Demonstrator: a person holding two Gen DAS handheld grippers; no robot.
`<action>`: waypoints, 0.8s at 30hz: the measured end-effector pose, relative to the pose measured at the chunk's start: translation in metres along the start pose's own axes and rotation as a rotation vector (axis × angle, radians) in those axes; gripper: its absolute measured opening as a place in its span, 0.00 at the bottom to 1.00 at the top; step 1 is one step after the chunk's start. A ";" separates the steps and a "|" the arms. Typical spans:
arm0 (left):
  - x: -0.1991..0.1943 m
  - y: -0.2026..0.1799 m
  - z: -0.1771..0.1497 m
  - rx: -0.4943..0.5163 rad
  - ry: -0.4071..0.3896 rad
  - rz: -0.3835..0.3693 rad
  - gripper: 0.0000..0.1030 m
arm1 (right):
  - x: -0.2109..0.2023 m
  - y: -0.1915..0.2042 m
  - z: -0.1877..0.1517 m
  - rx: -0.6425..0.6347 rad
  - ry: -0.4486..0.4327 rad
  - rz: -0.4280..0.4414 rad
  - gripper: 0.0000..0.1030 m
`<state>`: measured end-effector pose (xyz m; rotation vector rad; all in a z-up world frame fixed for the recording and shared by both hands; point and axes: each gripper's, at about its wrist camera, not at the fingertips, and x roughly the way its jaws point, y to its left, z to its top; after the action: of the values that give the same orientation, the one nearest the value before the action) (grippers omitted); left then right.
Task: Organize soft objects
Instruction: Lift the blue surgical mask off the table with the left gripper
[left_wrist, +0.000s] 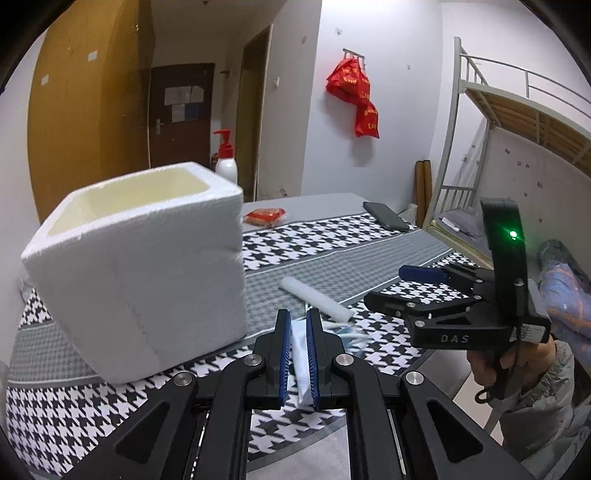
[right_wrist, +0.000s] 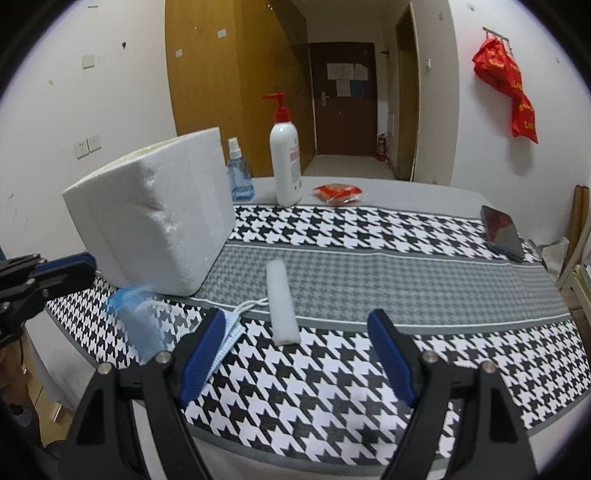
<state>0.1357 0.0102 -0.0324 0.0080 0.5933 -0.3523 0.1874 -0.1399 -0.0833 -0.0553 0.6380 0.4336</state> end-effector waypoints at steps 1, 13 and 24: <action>0.002 0.000 -0.002 0.004 0.007 0.003 0.09 | 0.005 0.000 0.000 0.000 0.011 0.005 0.80; 0.015 0.001 -0.033 0.034 0.077 -0.049 0.19 | 0.011 -0.005 -0.002 0.005 0.034 -0.011 0.80; 0.035 -0.007 -0.044 0.059 0.119 -0.113 0.52 | 0.016 -0.011 -0.002 0.001 0.047 -0.021 0.80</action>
<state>0.1362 -0.0026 -0.0872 0.0523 0.7023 -0.4814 0.2022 -0.1445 -0.0948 -0.0714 0.6829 0.4122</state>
